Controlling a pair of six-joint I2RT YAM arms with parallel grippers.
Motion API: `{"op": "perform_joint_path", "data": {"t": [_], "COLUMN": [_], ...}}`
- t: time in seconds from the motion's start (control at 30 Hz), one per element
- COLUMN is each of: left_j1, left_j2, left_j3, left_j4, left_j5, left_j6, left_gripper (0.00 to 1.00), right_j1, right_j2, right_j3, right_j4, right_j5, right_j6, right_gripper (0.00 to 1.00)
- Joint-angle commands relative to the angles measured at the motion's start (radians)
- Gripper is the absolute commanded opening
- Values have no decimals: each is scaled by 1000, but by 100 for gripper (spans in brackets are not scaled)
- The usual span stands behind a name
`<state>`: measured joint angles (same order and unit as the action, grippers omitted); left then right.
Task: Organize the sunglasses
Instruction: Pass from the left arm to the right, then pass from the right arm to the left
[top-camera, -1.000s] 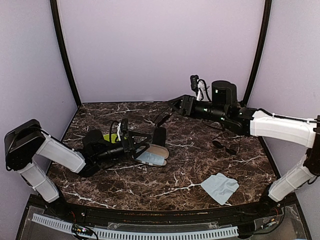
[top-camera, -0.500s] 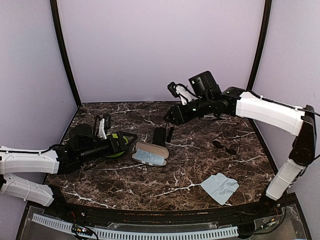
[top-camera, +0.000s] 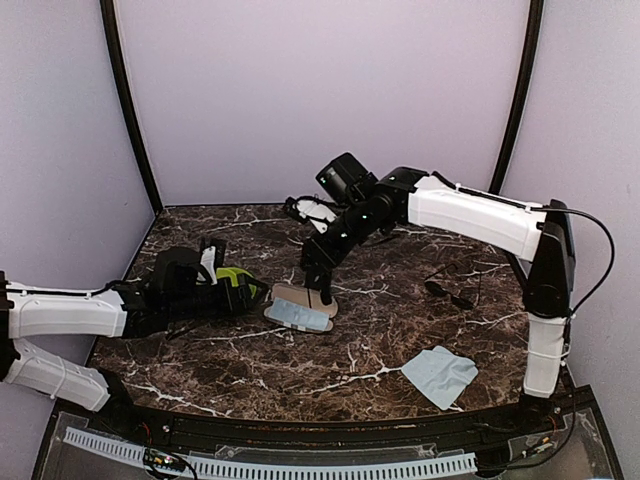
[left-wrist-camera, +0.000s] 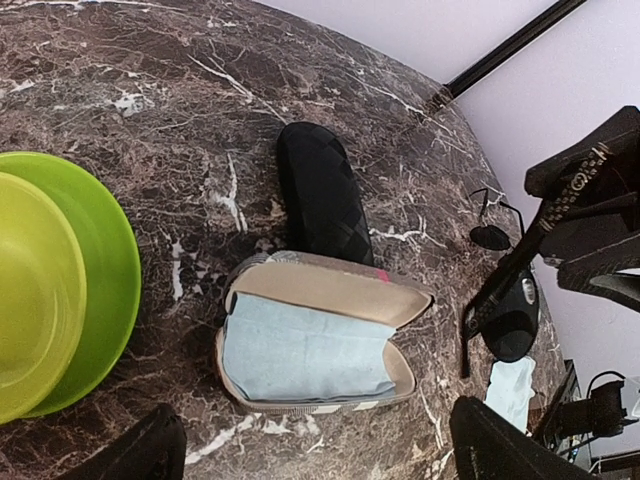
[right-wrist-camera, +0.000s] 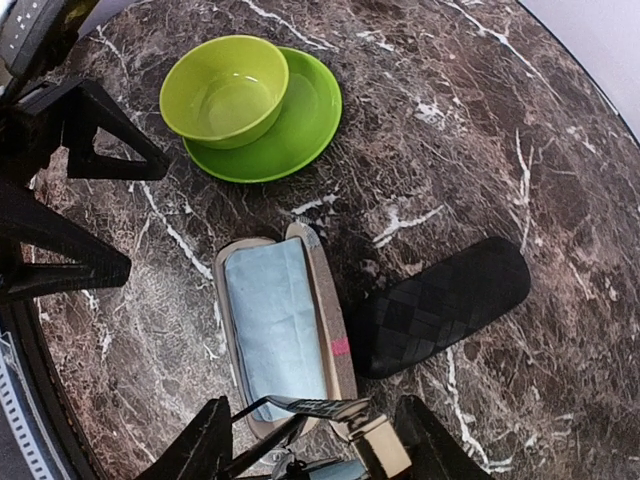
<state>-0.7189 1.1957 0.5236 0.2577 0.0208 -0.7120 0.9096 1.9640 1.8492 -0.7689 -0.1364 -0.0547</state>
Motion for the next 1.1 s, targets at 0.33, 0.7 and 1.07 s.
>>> {"op": "perform_joint_path", "data": {"t": [0.33, 0.7, 1.07], "left_j1": [15, 15, 15], "left_j2": [-100, -21, 39], "left_j3": [-74, -80, -79], "left_j4": [-2, 67, 115], "left_j5": [-28, 25, 57], "left_j6": [-17, -15, -12], "left_gripper": [94, 93, 93], "right_j1": [54, 52, 28], "right_j2": [171, 66, -3], "right_j3": [208, 67, -28], "right_j4": [-213, -167, -151], "right_j5": [85, 114, 130], "right_j6": [-169, -189, -198], "right_gripper": [39, 38, 38]}}
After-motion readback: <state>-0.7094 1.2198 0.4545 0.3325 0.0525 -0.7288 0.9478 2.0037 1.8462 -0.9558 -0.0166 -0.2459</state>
